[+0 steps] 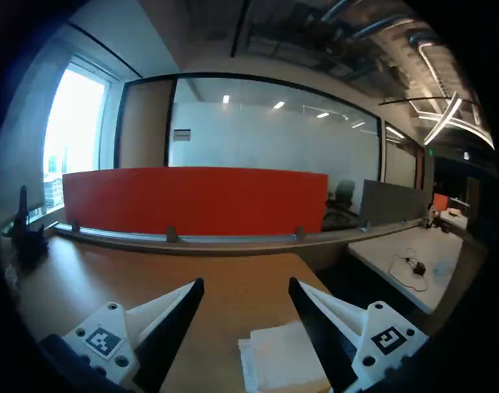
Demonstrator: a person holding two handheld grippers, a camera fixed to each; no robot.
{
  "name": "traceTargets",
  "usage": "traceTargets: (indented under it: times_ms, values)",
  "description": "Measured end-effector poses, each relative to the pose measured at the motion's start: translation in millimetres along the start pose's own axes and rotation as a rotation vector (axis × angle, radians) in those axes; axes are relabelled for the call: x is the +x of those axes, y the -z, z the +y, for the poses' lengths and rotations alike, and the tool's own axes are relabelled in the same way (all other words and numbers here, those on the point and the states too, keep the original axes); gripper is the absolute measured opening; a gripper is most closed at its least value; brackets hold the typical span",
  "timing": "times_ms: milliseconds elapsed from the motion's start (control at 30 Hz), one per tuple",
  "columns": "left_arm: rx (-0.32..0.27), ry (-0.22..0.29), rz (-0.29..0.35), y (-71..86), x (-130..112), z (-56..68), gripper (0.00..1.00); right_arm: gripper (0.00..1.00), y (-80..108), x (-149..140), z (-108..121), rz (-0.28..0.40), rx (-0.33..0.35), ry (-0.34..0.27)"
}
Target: Fold towel
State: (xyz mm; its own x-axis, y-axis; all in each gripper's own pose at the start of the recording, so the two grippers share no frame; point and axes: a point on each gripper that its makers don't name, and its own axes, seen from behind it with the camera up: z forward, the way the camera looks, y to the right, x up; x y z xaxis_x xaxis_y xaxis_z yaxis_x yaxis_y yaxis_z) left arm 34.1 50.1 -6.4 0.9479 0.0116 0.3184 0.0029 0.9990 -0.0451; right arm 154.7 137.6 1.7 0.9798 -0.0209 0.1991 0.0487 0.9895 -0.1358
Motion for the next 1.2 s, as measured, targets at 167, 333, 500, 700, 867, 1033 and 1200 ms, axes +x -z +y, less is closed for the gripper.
traceTargets:
  times_ms: [167, 333, 500, 700, 867, 1033, 1200]
  values:
    - [-0.003, -0.004, 0.026, -3.0, 8, 0.7, 0.75, 1.0, 1.5, 14, -27, 0.027, 0.035, -0.004]
    - [-0.004, -0.009, 0.048, -5.6, 15, 1.4, 0.75, 1.0, 2.5, 26, -57, 0.058, 0.076, -0.001]
    - [-0.001, -0.008, 0.067, -7.1, 21, -0.4, 0.75, 1.0, 3.4, 38, -84, 0.085, 0.106, 0.001]
    - [0.004, 0.001, 0.088, -7.7, 27, -4.2, 0.75, 1.0, 4.9, 49, -112, 0.105, 0.132, -0.016]
    - [0.005, 0.01, 0.11, -7.9, 32, -5.3, 0.75, 1.0, 4.3, 49, -130, 0.104, 0.151, -0.014]
    - [0.005, 0.018, 0.128, -8.1, 35, -6.0, 0.75, 1.0, 5.3, 54, -141, 0.113, 0.154, -0.015]
    - [0.003, 0.03, 0.142, -8.6, 37, -5.8, 0.75, 1.0, 6.1, 56, -150, 0.121, 0.162, -0.021]
